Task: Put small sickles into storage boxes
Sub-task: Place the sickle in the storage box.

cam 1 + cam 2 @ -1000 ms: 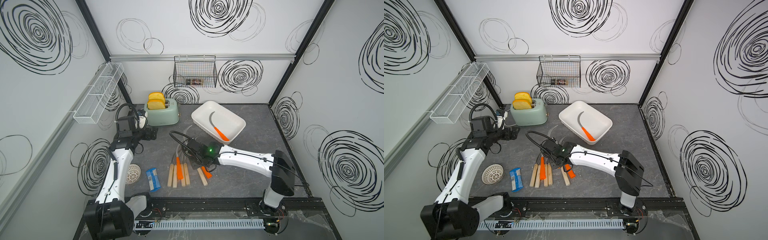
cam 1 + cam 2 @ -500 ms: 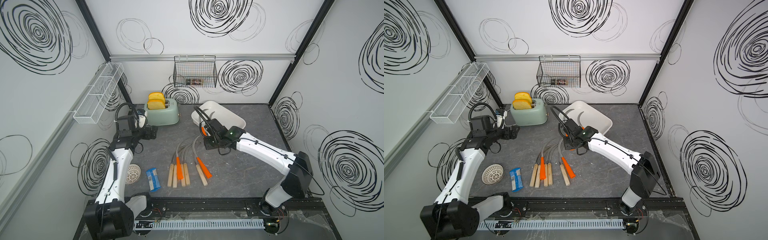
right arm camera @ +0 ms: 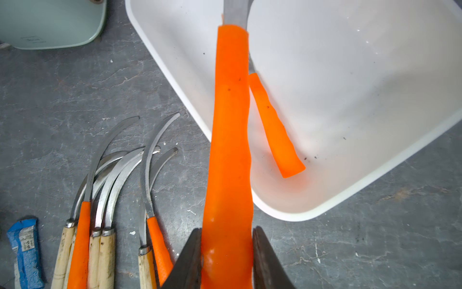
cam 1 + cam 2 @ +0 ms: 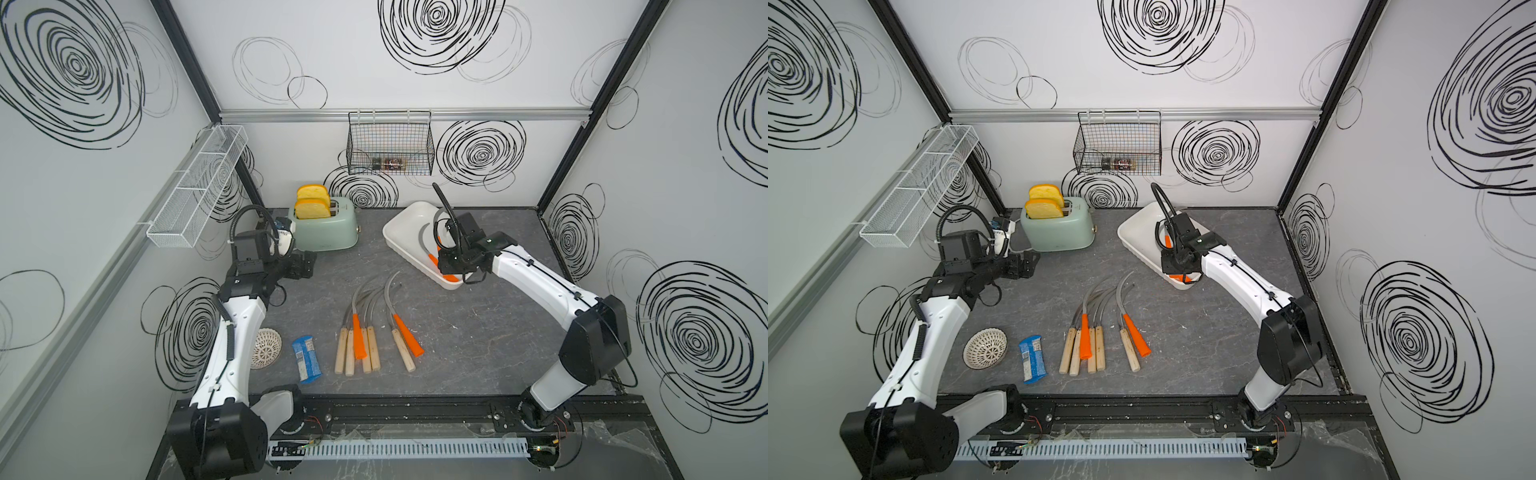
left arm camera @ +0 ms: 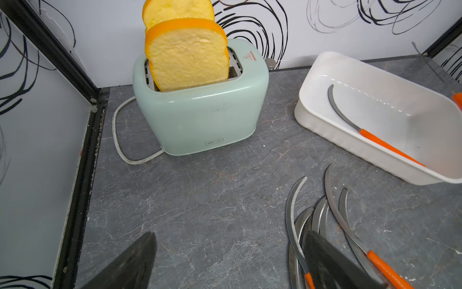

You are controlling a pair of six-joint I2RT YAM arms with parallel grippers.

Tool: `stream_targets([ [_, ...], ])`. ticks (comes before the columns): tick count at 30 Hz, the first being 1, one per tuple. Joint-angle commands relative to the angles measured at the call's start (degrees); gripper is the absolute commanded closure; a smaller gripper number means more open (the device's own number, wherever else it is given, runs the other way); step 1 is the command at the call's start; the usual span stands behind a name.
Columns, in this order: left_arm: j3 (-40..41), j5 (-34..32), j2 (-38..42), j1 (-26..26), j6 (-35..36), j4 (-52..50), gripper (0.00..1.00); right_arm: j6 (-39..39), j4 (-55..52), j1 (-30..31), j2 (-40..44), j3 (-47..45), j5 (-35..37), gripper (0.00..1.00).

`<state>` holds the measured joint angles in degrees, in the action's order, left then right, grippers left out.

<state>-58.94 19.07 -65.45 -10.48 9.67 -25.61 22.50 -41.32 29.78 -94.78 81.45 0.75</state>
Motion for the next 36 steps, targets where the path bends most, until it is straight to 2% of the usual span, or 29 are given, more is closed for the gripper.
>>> stream_targets([
  [1, -1.92, 1.32, -0.03, 0.5, 1.23, 1.24, 0.04, -3.6, 1.58, -1.71, -2.45, 2.7, -1.24, 1.0],
  [14, -2.07, 2.77, -1.17, 0.55, 1.05, 2.49, 0.04, -11.67, -1.62, -4.29, -13.87, 13.02, 0.35, 1.0],
  [23, -1.82, 2.84, -1.39, 0.5, 1.23, 3.08, 0.04, -15.21, -4.22, -4.29, -20.53, 16.98, 6.41, 1.0],
  [36, -1.91, 2.99, -1.11, 0.55, 1.05, 3.11, 0.04, -18.63, -7.68, -3.82, -25.53, 21.49, 10.01, 1.0],
])
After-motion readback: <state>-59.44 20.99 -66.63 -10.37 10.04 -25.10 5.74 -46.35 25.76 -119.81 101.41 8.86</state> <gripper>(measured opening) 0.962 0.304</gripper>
